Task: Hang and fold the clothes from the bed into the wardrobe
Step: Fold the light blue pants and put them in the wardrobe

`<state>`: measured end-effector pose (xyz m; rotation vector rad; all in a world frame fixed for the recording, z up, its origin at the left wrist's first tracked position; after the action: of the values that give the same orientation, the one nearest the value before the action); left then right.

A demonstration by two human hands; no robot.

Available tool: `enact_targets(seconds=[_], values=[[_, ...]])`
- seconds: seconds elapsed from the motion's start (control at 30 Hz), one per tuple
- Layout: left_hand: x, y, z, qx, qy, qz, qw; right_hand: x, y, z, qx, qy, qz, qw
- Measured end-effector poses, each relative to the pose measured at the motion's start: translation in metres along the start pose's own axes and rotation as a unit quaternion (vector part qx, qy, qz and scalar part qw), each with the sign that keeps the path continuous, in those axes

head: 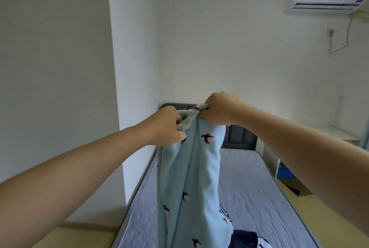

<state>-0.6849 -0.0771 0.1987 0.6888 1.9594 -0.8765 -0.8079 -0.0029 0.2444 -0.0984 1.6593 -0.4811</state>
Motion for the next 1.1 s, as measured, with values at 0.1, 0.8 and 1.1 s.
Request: enact_targets(seconds=[0.1, 0.8, 1.1], values=[[-0.008, -0.011, 0.013, -0.031, -0.068, 0.030, 0.997, 0.006, 0.008, 0.000, -0.048, -0.024, 0.057, 0.997], [-0.073, -0.044, 0.037, -0.066, -0.083, -0.201, 0.974, -0.008, -0.001, -0.012, -0.035, 0.087, -0.082, 0.992], [-0.075, -0.031, 0.045, -0.064, -0.005, -0.164, 0.984, 0.007, -0.008, -0.010, 0.017, -0.147, 0.025, 0.989]])
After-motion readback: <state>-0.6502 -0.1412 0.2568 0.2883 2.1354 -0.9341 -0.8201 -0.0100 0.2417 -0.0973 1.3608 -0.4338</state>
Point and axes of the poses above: each hand's wrist, its own y-axis away from the middle knuckle, its own x-axis out of the palm, z = x × y, the point moved 10 cm from there along -y, towards the middle knuckle, and after that the axes turned 11 degrees about -x, right-handed, at the moved point
